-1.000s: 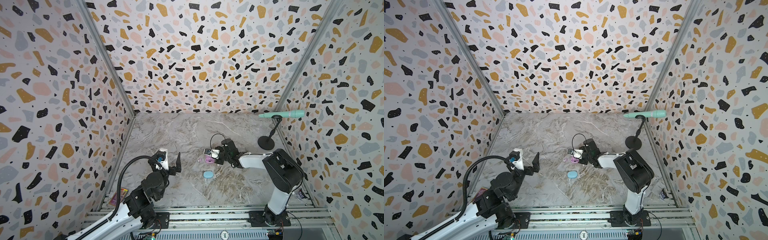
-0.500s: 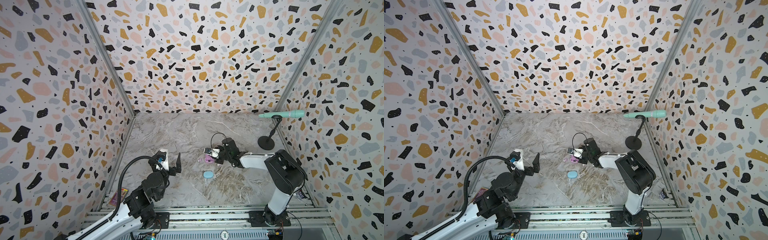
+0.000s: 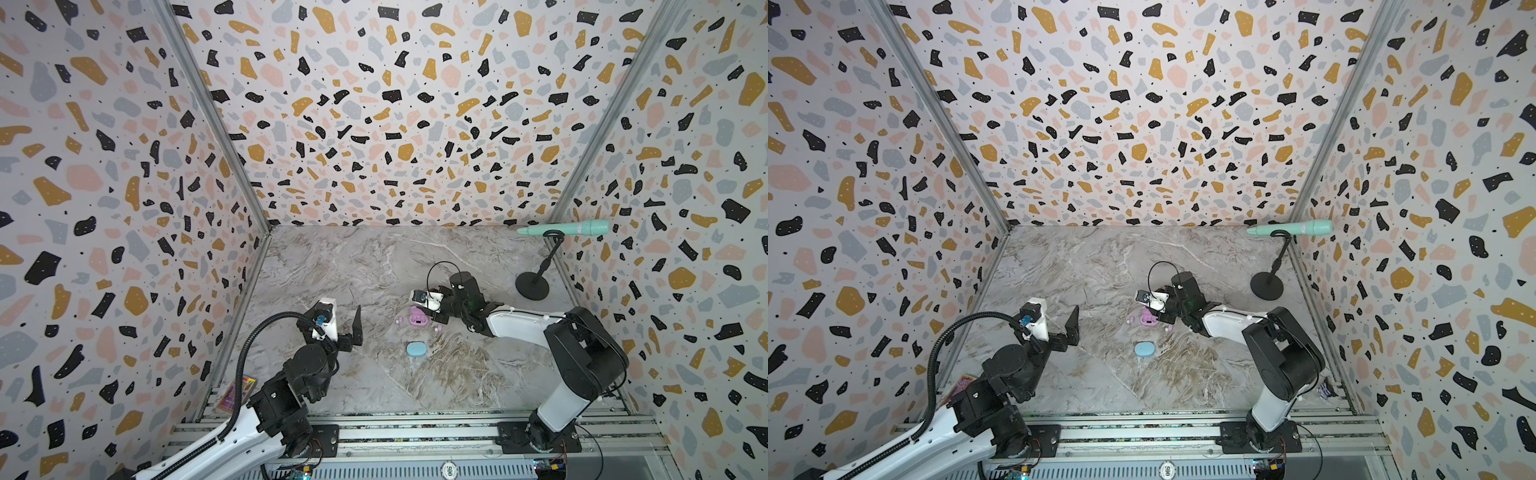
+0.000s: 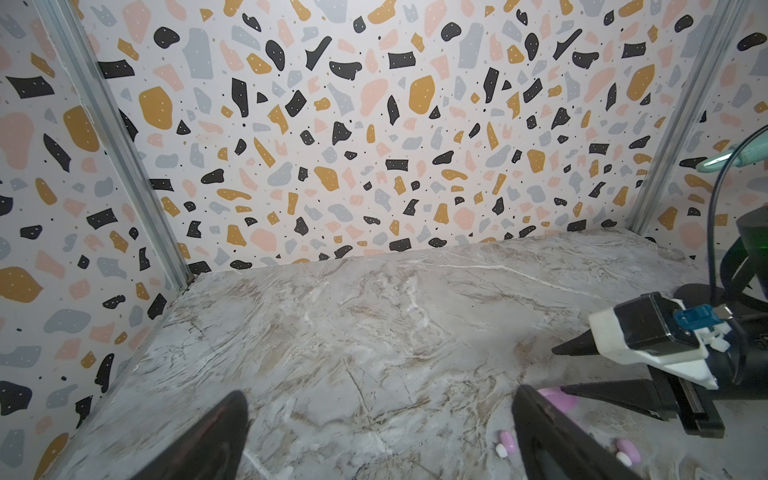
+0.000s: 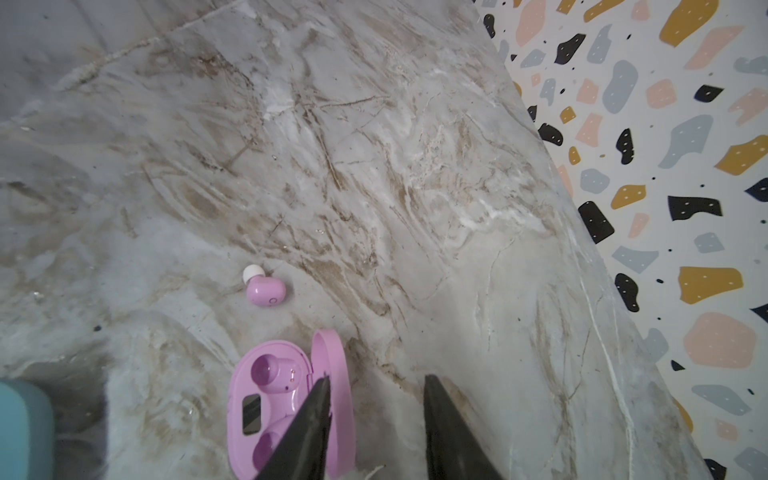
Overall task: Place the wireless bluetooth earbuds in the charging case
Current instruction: 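Lower the open pink case onto the table with the right gripper, then open the right gripper off the case and lift it away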
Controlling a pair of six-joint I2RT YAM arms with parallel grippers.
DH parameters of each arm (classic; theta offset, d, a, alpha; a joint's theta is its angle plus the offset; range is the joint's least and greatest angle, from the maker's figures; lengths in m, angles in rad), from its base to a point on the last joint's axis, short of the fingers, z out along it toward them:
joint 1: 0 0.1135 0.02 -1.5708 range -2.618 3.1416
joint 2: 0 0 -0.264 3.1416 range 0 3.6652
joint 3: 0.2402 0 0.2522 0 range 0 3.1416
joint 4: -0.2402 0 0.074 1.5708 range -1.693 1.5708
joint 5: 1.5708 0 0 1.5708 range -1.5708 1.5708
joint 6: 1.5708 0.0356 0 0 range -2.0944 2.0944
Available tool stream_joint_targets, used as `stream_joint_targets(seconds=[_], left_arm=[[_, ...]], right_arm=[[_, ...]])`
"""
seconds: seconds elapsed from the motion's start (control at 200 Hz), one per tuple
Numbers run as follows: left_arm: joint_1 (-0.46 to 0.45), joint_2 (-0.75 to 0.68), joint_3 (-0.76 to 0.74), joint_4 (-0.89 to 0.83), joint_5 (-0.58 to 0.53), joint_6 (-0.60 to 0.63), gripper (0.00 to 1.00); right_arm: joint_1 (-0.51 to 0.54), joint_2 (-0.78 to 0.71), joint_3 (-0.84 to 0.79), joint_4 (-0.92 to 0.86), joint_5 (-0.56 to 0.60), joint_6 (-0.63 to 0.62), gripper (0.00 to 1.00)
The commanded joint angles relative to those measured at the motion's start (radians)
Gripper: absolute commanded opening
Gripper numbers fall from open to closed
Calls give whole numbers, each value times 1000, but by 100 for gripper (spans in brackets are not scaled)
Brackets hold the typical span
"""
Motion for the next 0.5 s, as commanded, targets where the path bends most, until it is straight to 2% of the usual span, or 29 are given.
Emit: stream_joint_targets(seconds=[0.0,0.02,0.07,0.1,0.11,0.125,0.14,0.355,0.496], left_arm=[[-3,-4,-6,41,-4,5,100],[-2,-4,-4,40,-5,0,100],[-3,-1,-1,34,-7,-13,100],[-3,1,3,29,-9,-20,100],[-2,2,4,28,-10,-21,100],[-3,2,6,27,-10,-23,100],[-3,1,6,27,-11,-27,100],[-3,-28,33,18,0,-71,100],[-3,-47,80,-9,18,-110,100]], right_arm=[[-4,-73,-12,6,-16,18,43],[-3,-83,-13,6,-15,22,49],[-1,-115,-19,10,-15,33,55],[1,-137,-26,19,-15,46,64],[2,-144,-27,23,-15,51,68],[3,-157,-31,29,-16,60,92],[5,-171,-35,35,-14,68,100],[44,-374,-115,168,12,232,99],[53,-502,-158,240,67,448,99]])
